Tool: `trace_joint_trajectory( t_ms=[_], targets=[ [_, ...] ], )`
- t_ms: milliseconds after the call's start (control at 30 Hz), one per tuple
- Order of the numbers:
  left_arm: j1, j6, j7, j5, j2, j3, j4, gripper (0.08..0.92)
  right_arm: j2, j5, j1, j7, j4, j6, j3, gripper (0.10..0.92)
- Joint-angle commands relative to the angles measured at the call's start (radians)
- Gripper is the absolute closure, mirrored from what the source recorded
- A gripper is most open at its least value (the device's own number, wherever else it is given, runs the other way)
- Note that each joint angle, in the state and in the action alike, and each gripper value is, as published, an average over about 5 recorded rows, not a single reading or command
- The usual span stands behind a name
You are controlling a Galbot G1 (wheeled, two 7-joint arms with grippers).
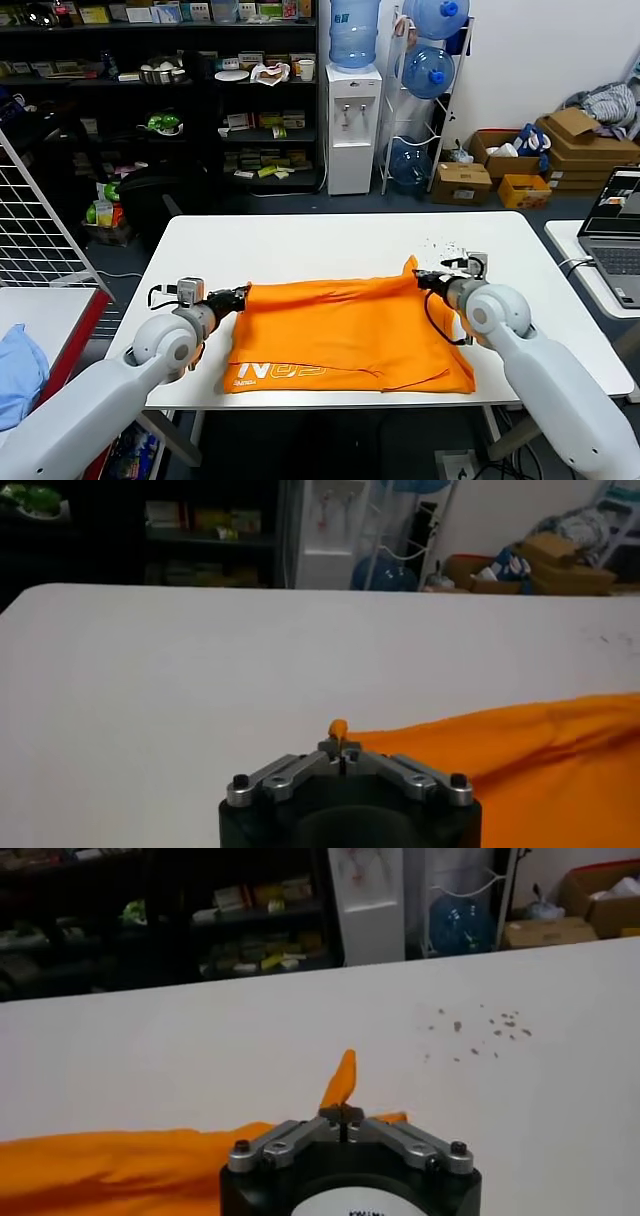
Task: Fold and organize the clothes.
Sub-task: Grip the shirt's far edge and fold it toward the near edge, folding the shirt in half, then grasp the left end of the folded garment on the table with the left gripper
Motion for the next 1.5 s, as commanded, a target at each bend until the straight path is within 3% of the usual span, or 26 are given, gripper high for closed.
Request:
trace_joint_trajectory(
  t_ms=[33,300,600,1500],
  targets=[
    [0.165,-0.001,-0.017,-0.009,0.075,-0.086,-0.18,0.908,-0.123,0.059,-0.242,0.029,0.225,-0.014,0.11,0.903],
    [0.279,-0.006,-0.029,-0.007,0.103,-0.153,-0.245,0.908,-0.155,0.084,-0.343,0.062,0.31,-0.026,0.169,0.903],
    [0.324,0.017,-0.037,-0.005,0.113,-0.164,-0.271,0.895,-0.158,0.081,-0.363,0.068,0.328,-0.053,0.184,0.881],
    [0.403,0.011,-0.04,0.037,0.076,-0.191,-0.229,0.143,-0.162,0.077,-0.363,0.051,0.324,-0.053,0.22,0.125]
  ],
)
